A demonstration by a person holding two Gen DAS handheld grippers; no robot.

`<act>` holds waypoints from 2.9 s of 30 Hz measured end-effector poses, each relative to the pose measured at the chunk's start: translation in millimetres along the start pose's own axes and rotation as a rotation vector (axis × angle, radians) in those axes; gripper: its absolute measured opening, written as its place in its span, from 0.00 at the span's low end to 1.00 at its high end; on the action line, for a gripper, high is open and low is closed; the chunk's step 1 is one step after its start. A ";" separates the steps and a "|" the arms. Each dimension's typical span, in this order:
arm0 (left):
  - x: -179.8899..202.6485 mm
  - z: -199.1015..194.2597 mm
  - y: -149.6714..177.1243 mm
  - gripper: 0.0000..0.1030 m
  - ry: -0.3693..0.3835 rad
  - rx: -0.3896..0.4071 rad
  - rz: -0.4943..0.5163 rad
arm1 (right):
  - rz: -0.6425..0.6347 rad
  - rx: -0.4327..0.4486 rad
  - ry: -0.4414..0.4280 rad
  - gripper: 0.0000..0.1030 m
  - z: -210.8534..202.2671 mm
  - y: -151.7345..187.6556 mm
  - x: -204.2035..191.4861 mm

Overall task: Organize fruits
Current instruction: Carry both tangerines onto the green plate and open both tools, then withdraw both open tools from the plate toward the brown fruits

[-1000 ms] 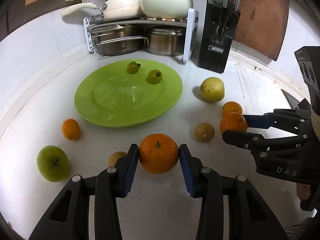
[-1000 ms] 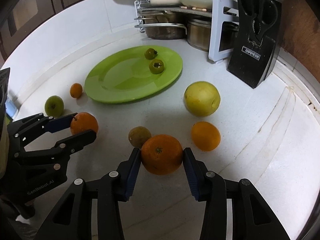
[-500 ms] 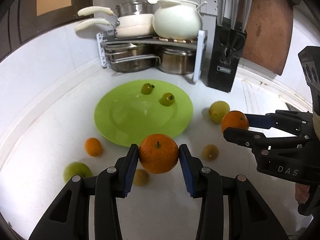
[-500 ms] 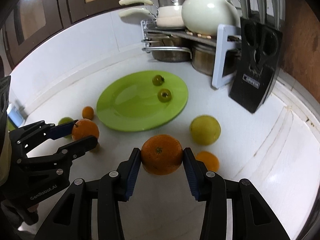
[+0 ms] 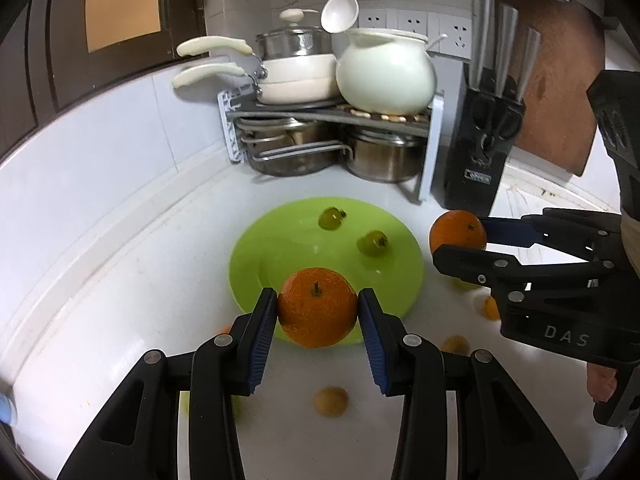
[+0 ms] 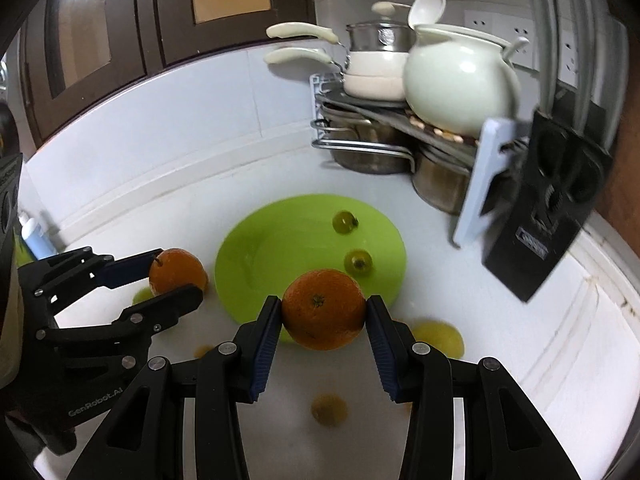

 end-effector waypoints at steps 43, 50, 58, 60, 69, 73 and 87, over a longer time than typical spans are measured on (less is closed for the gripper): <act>-56.3 146.2 -12.7 0.40 0.039 -0.220 0.015 | -0.012 -0.213 0.004 0.43 148.9 -25.5 21.7; -56.7 149.5 -10.0 0.40 0.039 -0.233 0.010 | -0.015 -0.222 -0.012 0.43 152.6 -24.6 20.7; -61.3 138.9 -15.9 0.40 0.019 -0.197 -0.005 | -0.026 -0.214 -0.013 0.43 148.2 -22.5 17.3; -62.5 134.4 -17.6 0.40 0.018 -0.188 -0.011 | -0.030 -0.202 -0.013 0.43 145.3 -24.5 16.5; -62.8 102.3 -30.1 0.41 0.001 -0.131 -0.039 | -0.031 -0.151 -0.015 0.43 122.7 -34.8 12.0; -59.6 85.1 -36.2 0.41 0.003 -0.099 -0.039 | -0.034 -0.116 -0.019 0.44 106.0 -39.6 8.5; -43.7 9.2 -45.9 0.49 0.005 0.004 -0.094 | -0.020 0.013 -0.015 0.44 33.3 -41.4 4.7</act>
Point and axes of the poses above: each gripper's, at about its wrist camera, not at the fingertips, and z roughly the way its jaws point, x to its right, y to its underside, the point moved 7 cm from there along z, roughly the way its jaws point, and after that the axes turned 10 degrees about x, right-handed, at the moved point
